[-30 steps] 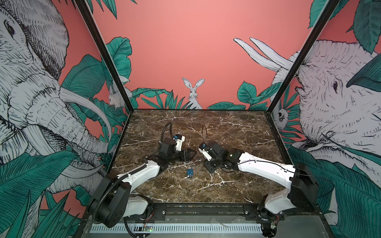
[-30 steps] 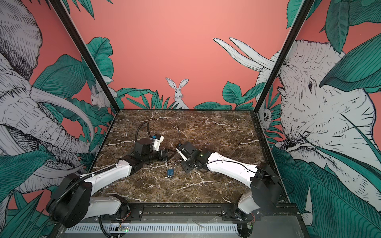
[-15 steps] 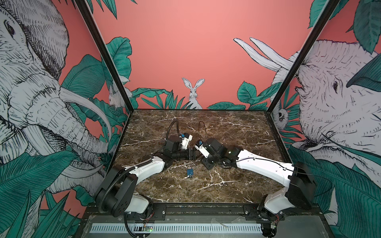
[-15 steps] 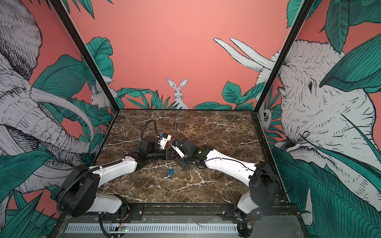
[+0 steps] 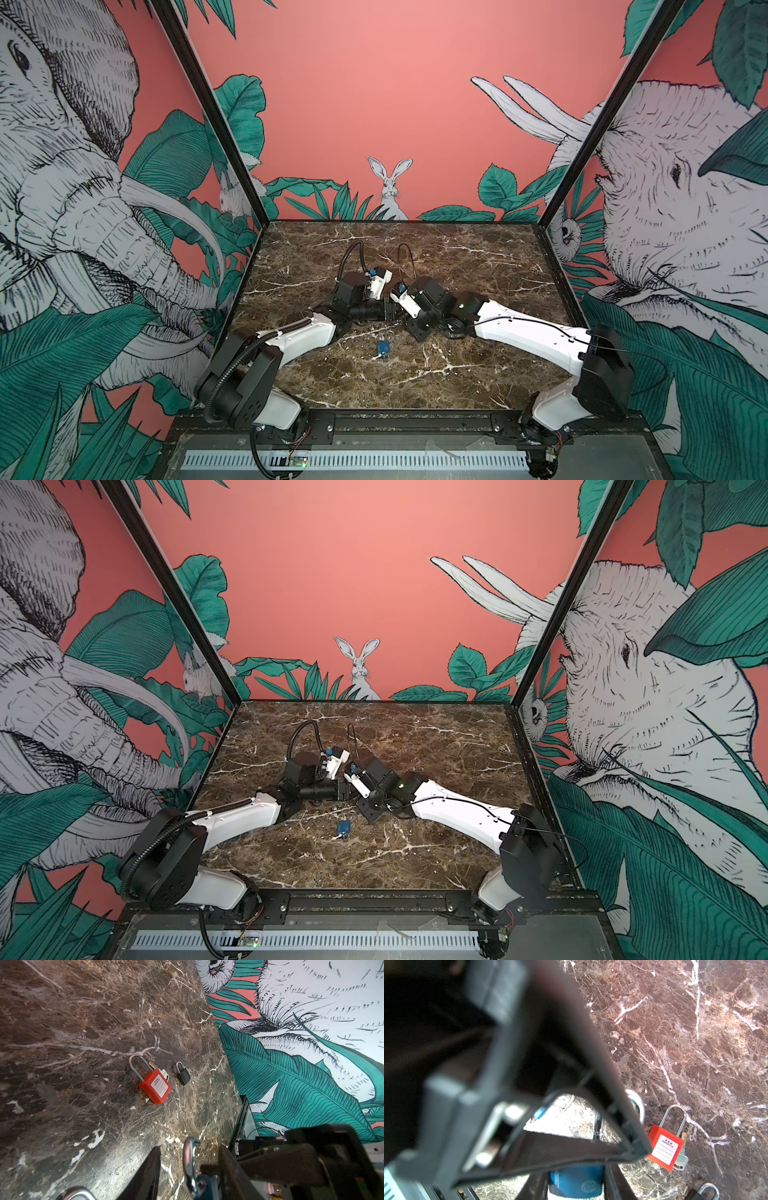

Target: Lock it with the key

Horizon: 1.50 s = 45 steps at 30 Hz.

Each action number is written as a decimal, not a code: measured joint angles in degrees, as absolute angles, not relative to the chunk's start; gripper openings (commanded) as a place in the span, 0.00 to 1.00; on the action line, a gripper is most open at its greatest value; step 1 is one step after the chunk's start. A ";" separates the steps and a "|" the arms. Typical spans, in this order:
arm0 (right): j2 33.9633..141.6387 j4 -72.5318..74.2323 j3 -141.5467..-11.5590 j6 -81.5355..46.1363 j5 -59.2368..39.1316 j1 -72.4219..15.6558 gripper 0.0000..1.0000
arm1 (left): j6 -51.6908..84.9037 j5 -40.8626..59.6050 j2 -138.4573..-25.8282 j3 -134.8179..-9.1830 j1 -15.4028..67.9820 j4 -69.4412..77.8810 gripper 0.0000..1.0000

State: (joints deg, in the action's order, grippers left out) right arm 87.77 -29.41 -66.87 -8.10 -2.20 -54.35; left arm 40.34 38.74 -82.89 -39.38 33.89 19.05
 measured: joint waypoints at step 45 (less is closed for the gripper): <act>77.52 -7.97 -54.70 -12.40 -13.65 -39.40 0.56 | 68.84 22.81 -94.72 -30.68 34.35 56.71 0.00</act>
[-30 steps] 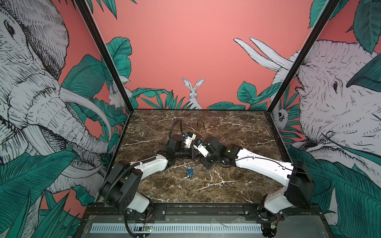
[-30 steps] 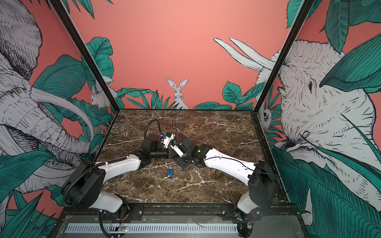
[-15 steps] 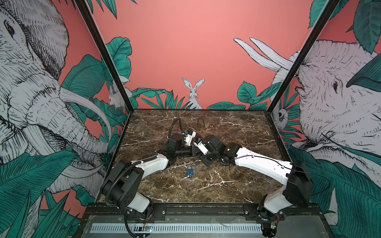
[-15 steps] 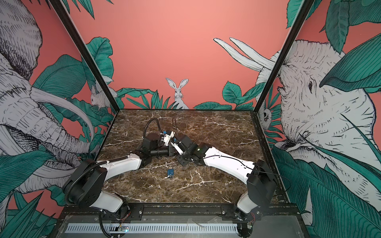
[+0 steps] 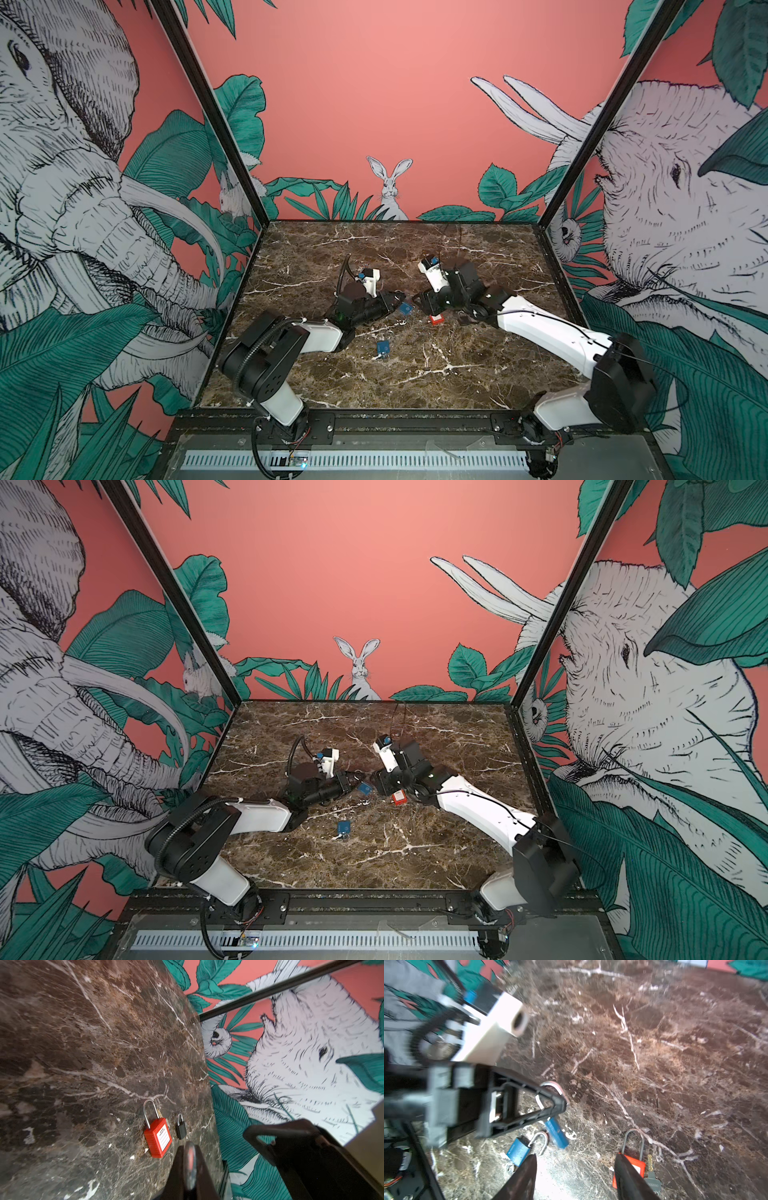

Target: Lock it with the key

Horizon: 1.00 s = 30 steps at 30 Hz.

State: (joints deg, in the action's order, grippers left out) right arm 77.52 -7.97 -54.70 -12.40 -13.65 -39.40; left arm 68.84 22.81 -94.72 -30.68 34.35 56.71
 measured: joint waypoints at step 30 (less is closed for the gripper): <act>71.18 11.35 -53.19 -10.33 -38.85 -36.42 0.49 | 86.13 8.80 -55.02 -22.94 39.83 44.82 0.00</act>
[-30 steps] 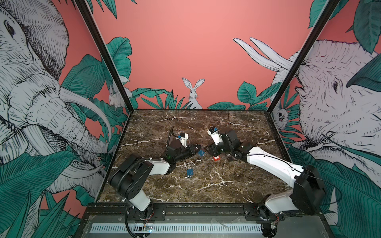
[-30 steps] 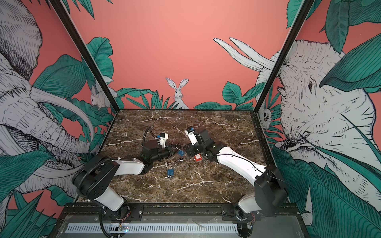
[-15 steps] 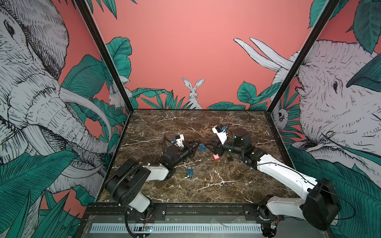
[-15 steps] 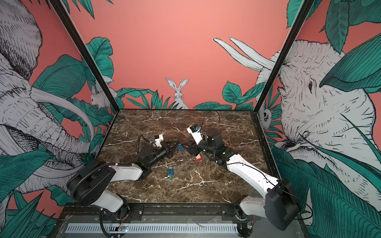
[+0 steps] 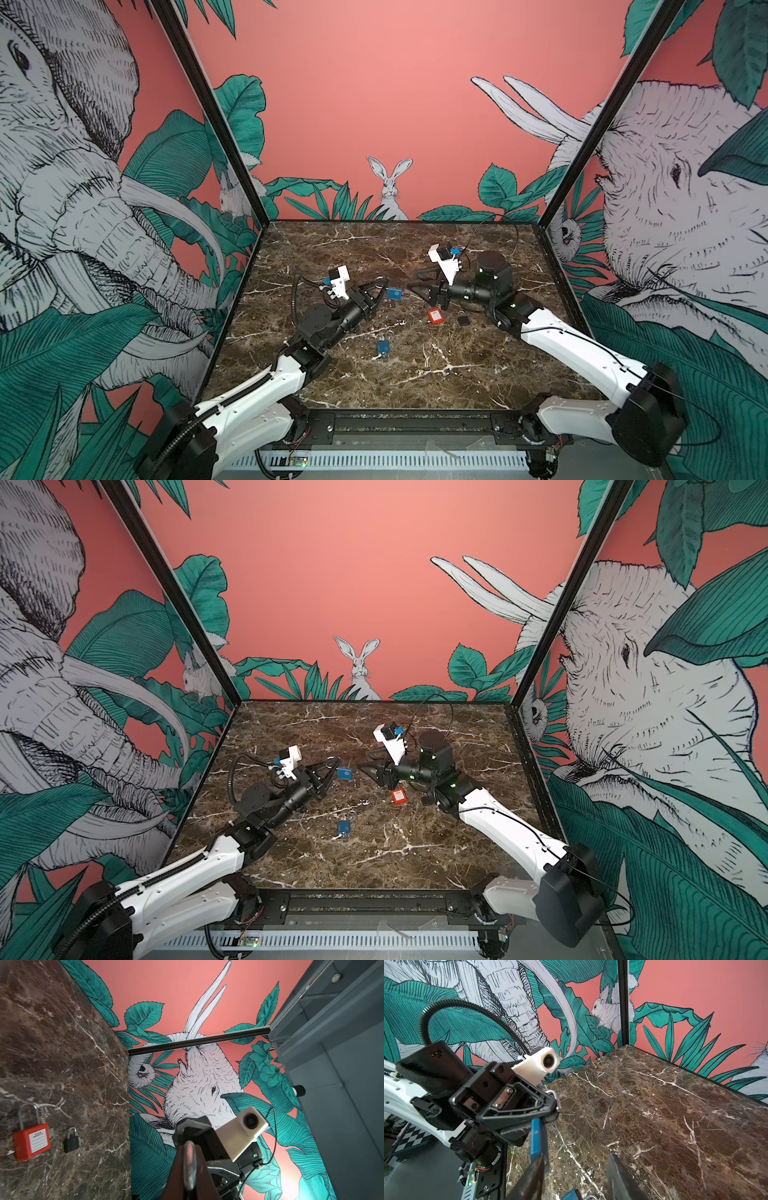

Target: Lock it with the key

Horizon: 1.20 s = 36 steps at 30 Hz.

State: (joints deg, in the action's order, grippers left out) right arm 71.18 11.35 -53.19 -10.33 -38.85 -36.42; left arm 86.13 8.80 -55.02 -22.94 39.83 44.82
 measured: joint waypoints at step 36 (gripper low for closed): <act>75.09 8.60 -52.97 -6.79 -36.84 -42.24 0.42 | 85.43 8.56 -58.19 -22.20 41.39 44.12 0.00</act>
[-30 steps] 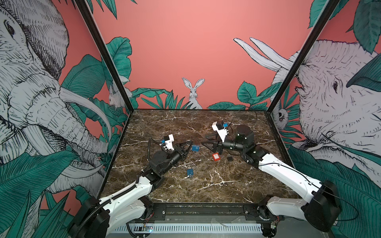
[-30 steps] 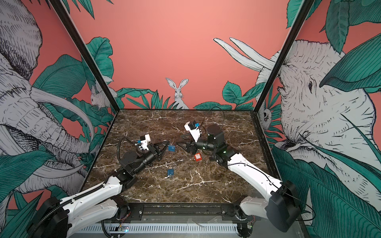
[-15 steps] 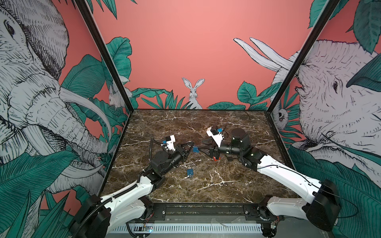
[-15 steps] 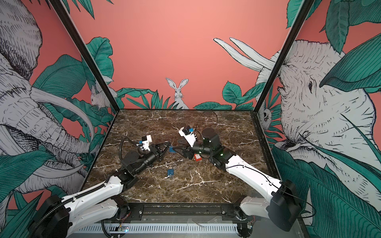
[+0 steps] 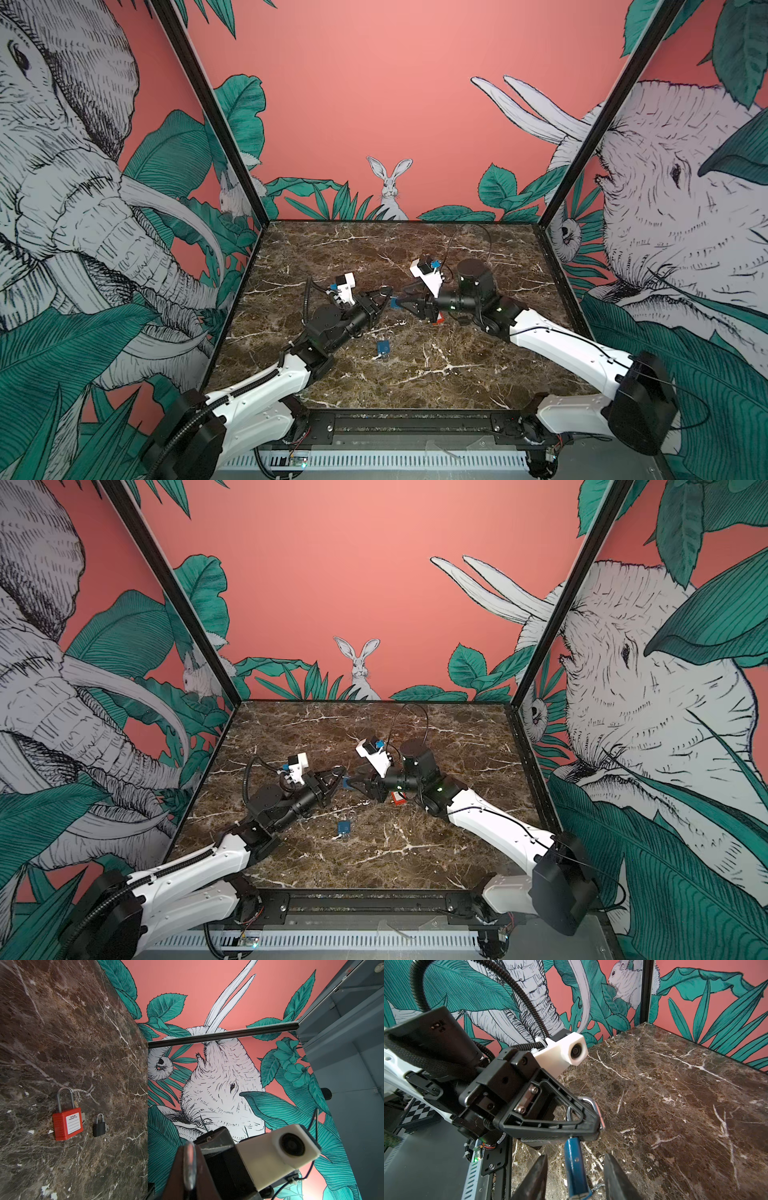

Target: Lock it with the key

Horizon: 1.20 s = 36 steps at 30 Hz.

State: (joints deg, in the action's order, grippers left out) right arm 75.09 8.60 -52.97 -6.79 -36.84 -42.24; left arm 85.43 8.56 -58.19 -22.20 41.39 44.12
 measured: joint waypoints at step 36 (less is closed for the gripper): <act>78.37 14.15 -50.50 -13.21 -39.35 -41.45 0.00 | 85.62 8.71 -62.48 -22.35 41.12 48.66 0.00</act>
